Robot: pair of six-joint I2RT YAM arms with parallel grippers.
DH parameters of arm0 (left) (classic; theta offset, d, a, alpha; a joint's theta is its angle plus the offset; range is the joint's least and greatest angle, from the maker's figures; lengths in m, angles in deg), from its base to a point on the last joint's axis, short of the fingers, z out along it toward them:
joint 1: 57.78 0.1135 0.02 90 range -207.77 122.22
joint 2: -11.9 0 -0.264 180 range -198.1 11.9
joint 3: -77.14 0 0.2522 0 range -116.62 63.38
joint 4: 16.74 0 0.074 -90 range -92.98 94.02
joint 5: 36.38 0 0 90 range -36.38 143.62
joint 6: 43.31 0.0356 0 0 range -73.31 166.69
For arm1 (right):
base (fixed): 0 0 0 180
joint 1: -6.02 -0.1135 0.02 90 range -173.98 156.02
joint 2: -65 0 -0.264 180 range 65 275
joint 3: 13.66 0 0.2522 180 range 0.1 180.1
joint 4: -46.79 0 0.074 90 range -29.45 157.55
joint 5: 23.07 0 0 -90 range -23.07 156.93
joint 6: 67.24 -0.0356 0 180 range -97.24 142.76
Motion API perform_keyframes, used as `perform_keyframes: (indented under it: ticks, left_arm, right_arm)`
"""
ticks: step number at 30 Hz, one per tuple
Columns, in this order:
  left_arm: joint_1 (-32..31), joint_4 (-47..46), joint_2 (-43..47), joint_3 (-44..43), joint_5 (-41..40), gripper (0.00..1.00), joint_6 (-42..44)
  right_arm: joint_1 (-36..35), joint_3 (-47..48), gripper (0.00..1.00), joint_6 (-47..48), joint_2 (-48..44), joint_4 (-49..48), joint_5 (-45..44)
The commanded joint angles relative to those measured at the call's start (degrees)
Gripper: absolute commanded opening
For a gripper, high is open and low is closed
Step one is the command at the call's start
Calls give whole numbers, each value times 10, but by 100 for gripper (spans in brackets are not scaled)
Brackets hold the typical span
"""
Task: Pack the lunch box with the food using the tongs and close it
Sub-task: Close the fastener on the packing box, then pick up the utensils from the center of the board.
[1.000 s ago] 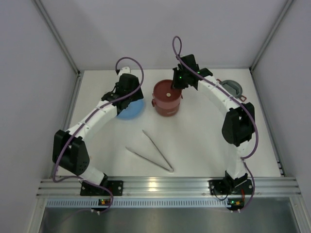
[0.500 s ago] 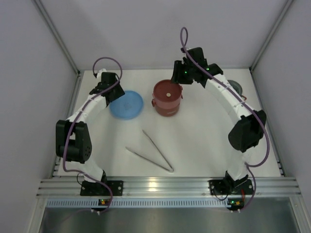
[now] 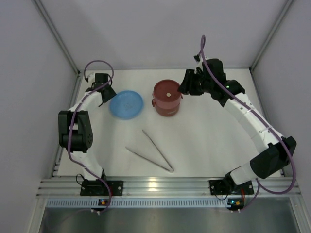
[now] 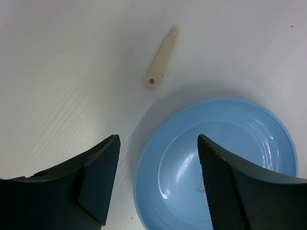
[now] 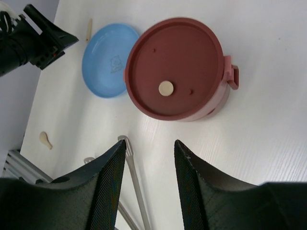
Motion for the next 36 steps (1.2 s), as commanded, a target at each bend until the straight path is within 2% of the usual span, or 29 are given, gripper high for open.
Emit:
perform_keyframes:
  ticks: [1, 14, 22, 29, 35, 36]
  left_arm:
    - [10, -23, 23, 7, -22, 71, -1]
    - [41, 5, -135, -175, -4, 68, 48]
    - [50, 10, -209, -217, 46, 67, 73]
    - [51, 20, -238, -234, 63, 66, 85]
    - [51, 43, -248, -244, 53, 55, 87]
    - [51, 45, -248, -243, 53, 50, 88]
  right_arm:
    - [-8, -41, 45, -9, -44, -64, 6]
    - [-8, -80, 43, 2, -58, -71, 20]
    - [-8, -81, 42, 1, -56, -67, 24]
    - [-9, -83, 41, -1, -50, -65, 26]
    - [-9, -86, 40, -4, -48, -64, 35]
    - [-9, -86, 40, -4, -49, -64, 35]
